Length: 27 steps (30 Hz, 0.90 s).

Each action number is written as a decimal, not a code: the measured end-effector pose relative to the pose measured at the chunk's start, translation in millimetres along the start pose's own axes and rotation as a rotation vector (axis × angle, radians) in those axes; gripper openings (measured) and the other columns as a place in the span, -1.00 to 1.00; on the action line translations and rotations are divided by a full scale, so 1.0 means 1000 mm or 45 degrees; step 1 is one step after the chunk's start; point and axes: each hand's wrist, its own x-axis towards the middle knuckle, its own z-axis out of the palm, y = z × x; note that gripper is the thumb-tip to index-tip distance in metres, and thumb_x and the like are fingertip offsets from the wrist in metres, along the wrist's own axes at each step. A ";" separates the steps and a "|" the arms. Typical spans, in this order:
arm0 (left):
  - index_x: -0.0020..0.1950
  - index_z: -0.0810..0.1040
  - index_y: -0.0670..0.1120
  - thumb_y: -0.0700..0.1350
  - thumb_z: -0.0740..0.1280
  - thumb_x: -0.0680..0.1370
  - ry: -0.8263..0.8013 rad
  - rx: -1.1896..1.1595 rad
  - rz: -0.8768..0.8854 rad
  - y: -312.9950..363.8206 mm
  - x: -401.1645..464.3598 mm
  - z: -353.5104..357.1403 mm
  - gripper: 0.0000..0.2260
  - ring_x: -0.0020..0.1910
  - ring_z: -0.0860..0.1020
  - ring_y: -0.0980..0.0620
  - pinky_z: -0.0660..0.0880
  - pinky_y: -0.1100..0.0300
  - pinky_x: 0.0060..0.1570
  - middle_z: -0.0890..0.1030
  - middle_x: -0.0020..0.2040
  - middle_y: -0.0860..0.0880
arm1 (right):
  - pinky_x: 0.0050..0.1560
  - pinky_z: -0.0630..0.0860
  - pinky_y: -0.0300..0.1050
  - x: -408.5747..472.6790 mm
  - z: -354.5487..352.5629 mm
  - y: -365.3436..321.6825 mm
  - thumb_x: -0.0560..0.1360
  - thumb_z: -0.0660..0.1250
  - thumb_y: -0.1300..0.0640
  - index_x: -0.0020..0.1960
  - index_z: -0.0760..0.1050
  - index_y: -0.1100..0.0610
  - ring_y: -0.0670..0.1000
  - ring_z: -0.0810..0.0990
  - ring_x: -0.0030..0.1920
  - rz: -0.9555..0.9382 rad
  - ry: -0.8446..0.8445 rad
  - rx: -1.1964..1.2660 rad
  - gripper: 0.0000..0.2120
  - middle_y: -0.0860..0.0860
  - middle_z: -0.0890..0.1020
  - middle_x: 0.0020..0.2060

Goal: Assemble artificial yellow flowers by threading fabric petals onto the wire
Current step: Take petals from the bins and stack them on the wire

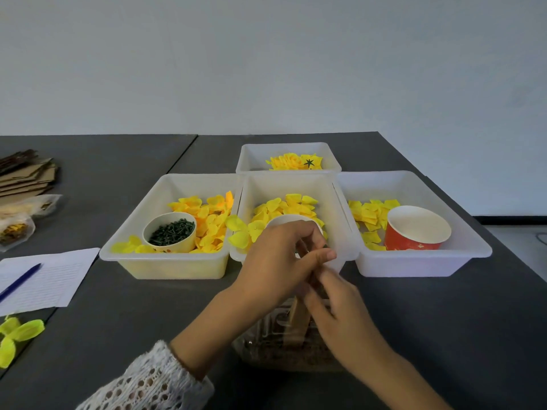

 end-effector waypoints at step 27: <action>-0.21 0.60 -0.01 0.06 0.44 0.45 0.075 0.087 -0.009 0.006 -0.005 -0.007 -0.84 -0.24 0.57 0.07 0.54 -0.06 -0.19 0.62 -0.25 0.10 | -0.23 0.57 -0.08 -0.001 0.024 0.019 0.58 0.11 0.03 -0.14 0.46 -0.07 -0.04 0.59 -0.20 -0.031 0.333 -0.079 -0.82 -0.13 0.56 -0.29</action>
